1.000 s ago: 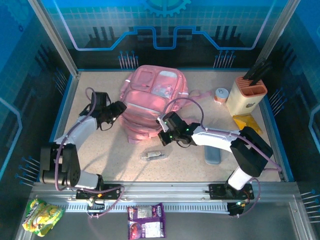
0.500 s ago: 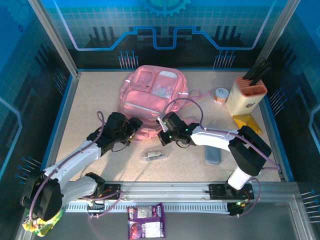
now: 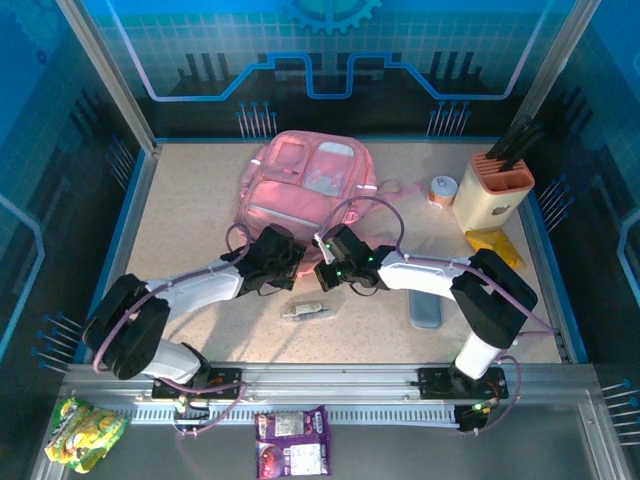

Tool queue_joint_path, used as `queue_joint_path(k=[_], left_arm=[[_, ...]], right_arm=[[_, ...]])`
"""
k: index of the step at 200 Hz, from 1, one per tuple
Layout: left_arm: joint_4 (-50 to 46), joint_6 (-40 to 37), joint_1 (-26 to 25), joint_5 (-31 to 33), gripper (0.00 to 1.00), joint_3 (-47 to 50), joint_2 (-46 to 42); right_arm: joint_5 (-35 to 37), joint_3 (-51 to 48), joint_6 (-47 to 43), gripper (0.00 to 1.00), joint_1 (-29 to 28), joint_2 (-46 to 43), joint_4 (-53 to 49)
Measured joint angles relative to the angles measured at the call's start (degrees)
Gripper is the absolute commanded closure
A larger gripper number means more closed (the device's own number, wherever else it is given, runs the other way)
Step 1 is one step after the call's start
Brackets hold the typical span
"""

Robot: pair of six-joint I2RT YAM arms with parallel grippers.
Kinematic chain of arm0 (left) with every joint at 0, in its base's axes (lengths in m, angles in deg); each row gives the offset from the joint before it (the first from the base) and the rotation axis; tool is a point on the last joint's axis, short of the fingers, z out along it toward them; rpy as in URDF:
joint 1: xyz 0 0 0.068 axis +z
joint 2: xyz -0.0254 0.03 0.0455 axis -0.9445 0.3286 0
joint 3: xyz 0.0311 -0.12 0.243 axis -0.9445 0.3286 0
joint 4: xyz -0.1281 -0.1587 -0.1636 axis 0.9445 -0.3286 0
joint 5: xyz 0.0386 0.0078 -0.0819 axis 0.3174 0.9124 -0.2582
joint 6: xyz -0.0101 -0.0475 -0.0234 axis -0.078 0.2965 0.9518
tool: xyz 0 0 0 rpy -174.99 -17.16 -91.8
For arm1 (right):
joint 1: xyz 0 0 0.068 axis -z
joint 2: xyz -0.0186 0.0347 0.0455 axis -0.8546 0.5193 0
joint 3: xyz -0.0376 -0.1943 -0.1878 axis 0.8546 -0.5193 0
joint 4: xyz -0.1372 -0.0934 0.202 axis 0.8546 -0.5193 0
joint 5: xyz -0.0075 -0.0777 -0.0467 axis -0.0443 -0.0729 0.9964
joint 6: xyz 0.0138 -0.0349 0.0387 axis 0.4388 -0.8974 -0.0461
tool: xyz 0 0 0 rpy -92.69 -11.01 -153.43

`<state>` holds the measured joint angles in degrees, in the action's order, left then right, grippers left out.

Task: Pack the student bag

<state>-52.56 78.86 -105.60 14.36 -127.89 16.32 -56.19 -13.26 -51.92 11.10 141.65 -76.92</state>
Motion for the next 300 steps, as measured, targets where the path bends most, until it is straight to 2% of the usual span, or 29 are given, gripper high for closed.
queue_joint_path(k=[16, 43, 89, 106, 143, 190, 213, 249, 254, 266, 273, 300], left_arm=[[-1.09, 1.14, -1.2, 1.11, 0.4, -2.38, 2.67], [-1.03, 4.02, -2.62, 2.89, 0.54, -4.17, 5.29], [-3.91, 4.76, -2.56, 6.62, 0.92, -4.9, 5.51], [-5.01, 3.63, -2.12, 7.5, 1.0, -4.66, 4.2], [-8.31, 0.7, 0.57, 9.62, 1.0, -2.01, -2.05], [-11.87, -5.73, 5.11, 10.45, 1.0, 3.76, -12.15], [-13.31, -10.21, 8.35, 9.03, 1.0, 4.7, -14.82], [-13.6, -16.79, 10.95, 6.75, 1.0, 4.7, -16.72], [-13.6, -17.92, 11.74, 6.23, 0.97, 4.7, -16.74], [-14.08, -19.93, 13.11, 5.66, 0.91, 4.7, -16.74], [-14.62, -21.42, 13.66, 5.66, 0.83, 4.68, -16.74], [-18.71, -27.08, 14.38, 6.84, 0.61, 4.57, -18.27]], right_arm=[[0.0, 0.13, 0.02, 1.0, 0.0, 0.07, -0.02], [-0.02, 0.61, 0.17, 1.0, 0.0, 0.09, 0.0], [0.63, 1.7, 0.22, 1.0, 0.07, 0.15, -2.23], [1.95, 2.64, 1.07, 1.0, 0.15, 0.15, -3.58], [5.49, 3.8, 3.19, 1.0, 2.34, -0.48, -5.53], [8.17, 3.8, 4.09, 1.0, 8.59, -1.64, -7.65], [6.43, 3.8, 4.04, 1.0, 11.43, -1.03, -7.82], [2.54, 4.9, 4.04, 1.0, 12.09, -0.17, -8.26], [1.75, 5.07, 4.07, 1.0, 12.07, -0.17, -8.2], [-0.09, 5.14, 4.04, 0.84, 11.98, -0.31, -8.11], [-1.16, 5.14, 4.13, 0.74, 11.93, -0.42, -8.09], [-3.8, 5.33, 4.63, 0.53, 12.04, -2.36, -9.51]])
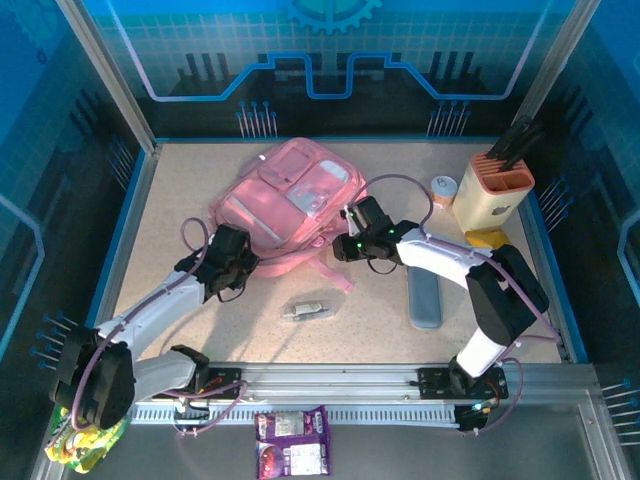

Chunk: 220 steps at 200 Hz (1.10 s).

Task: Pack the student bag

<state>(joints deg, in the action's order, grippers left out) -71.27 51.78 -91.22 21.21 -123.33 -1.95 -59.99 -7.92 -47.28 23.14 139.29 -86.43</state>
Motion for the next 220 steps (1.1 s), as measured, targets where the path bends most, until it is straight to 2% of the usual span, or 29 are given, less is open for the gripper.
queue_joint_path(k=[9, 38, 58, 86, 117, 157, 179, 220], left_arm=[[-0.96, -1.29, 0.0, 0.28, 0.58, -0.26, -0.94], [-2.32, -4.66, -1.46, 0.92, 0.48, -1.95, -3.32], [-2.27, -5.14, -5.14, 1.92, 0.43, -2.8, -3.26], [-2.21, -4.94, -11.19, 3.76, 0.36, -4.74, -0.7], [-2.25, -4.72, -14.88, 5.4, 0.32, -9.6, 4.76], [-1.62, -5.62, -17.53, 6.45, 0.31, -14.12, 9.81], [-0.7, -5.75, -17.7, 6.4, 0.31, -14.75, 11.43], [-0.79, -5.81, -19.06, 6.4, 0.28, -18.1, 15.1]], right_arm=[[-1.86, 0.42, 0.48, 0.49, 0.39, -0.57, -0.42], [-8.35, 6.49, 5.33, 0.47, 4.24, 1.14, -3.45], [-11.54, 10.67, 8.96, 0.44, 6.6, 4.26, -2.38], [-14.05, 14.91, 13.22, 0.45, 8.0, 10.1, -1.99], [-14.14, 22.67, 14.99, 0.47, 8.61, 17.92, -4.35], [-12.39, 24.26, 16.37, 0.44, 8.76, 20.04, -5.68], [-12.26, 25.86, 16.52, 0.52, 8.81, 21.24, -6.01], [-12.48, 26.08, 18.71, 0.88, 9.03, 21.7, -4.22]])
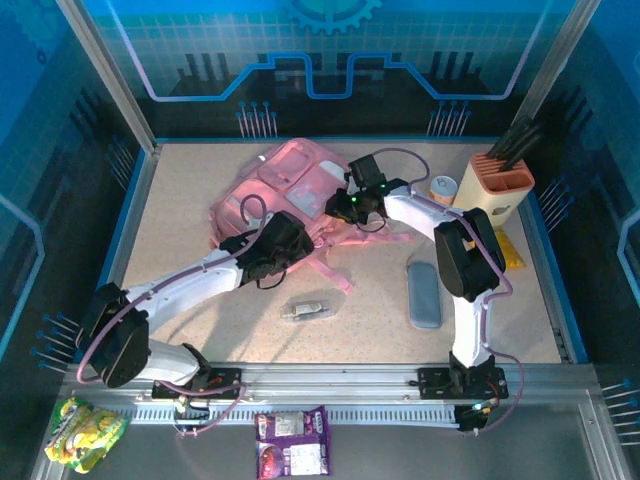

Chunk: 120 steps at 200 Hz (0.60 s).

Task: Pack the student bag

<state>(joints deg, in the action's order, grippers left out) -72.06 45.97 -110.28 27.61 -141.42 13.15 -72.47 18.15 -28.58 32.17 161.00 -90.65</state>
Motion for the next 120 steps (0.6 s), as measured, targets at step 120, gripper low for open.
queue_joint_path(k=[120], left_arm=[[9.05, 2.75, -2.01, -0.66, 0.59, 5.57, 7.17]], right_arm=[[-3.3, -13.03, 10.58, 1.0, 0.33, -13.11, 10.03]])
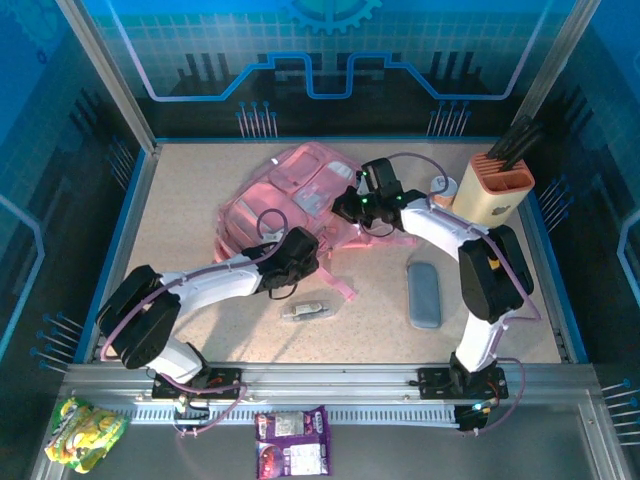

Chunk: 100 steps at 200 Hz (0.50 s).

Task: Pack the student bag

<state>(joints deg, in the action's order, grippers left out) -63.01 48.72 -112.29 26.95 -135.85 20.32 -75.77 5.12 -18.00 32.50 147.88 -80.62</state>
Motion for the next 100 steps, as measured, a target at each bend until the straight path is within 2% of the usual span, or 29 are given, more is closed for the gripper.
queue_joint_path(k=[55, 79, 100], left_arm=[[0.2, -5.11, 3.67, -0.24, 0.59, 0.04, -0.46], [0.39, -8.5, 5.35, 0.74, 0.52, 0.37, -2.01], [0.74, -11.87, 5.42, 2.4, 0.44, 2.93, -7.41]], right_arm=[[-1.44, -6.43, 6.78, 1.0, 0.31, -6.56, 5.42], [-0.2, -7.93, 10.34, 1.0, 0.07, -8.92, 7.13], [1.88, -9.22, 12.79, 1.0, -0.81, -9.7, 9.03]])
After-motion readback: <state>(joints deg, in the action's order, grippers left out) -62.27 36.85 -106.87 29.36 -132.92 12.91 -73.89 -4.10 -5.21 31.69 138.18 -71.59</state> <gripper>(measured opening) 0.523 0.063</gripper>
